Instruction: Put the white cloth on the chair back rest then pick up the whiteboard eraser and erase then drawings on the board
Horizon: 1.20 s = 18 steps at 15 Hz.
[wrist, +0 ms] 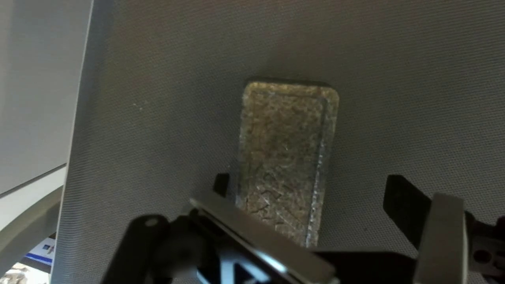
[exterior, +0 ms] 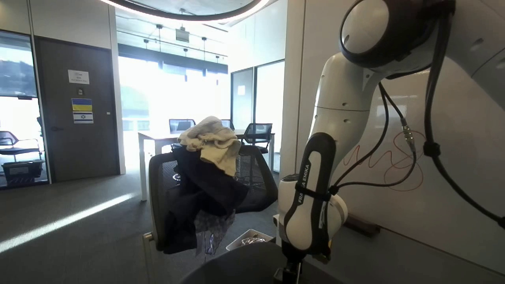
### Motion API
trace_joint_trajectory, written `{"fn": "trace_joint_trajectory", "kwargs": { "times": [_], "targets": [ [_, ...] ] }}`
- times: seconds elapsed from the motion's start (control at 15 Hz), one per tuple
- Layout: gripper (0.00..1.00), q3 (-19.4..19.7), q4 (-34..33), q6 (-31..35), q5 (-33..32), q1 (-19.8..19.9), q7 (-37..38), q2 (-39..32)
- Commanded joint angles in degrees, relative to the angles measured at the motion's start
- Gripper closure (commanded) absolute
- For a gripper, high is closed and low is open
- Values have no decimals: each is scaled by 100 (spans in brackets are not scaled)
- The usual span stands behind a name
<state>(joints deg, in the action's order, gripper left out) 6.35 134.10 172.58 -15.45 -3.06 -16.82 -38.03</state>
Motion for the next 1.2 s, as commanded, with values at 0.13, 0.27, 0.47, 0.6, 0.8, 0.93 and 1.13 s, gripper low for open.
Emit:
{"fn": "trace_joint_trajectory", "kwargs": {
  "times": [0.13, 0.27, 0.47, 0.6, 0.8, 0.93, 1.13],
  "targets": [
    [34, 233, -360, 241, -138, -257, 224, -405],
    [51, 322, -344, 277, -162, -341, 230, -406],
    [69, 365, -371, 238, -129, -363, 252, -413],
    [69, 220, -185, 39, -81, -167, 176, -138],
    [69, 285, 336, -56, -63, -2, 183, 515],
    [69, 593, 670, -157, -51, -95, 392, 991],
    [69, 1515, 1089, -339, -219, -596, 1042, 1736]
  ]
}}
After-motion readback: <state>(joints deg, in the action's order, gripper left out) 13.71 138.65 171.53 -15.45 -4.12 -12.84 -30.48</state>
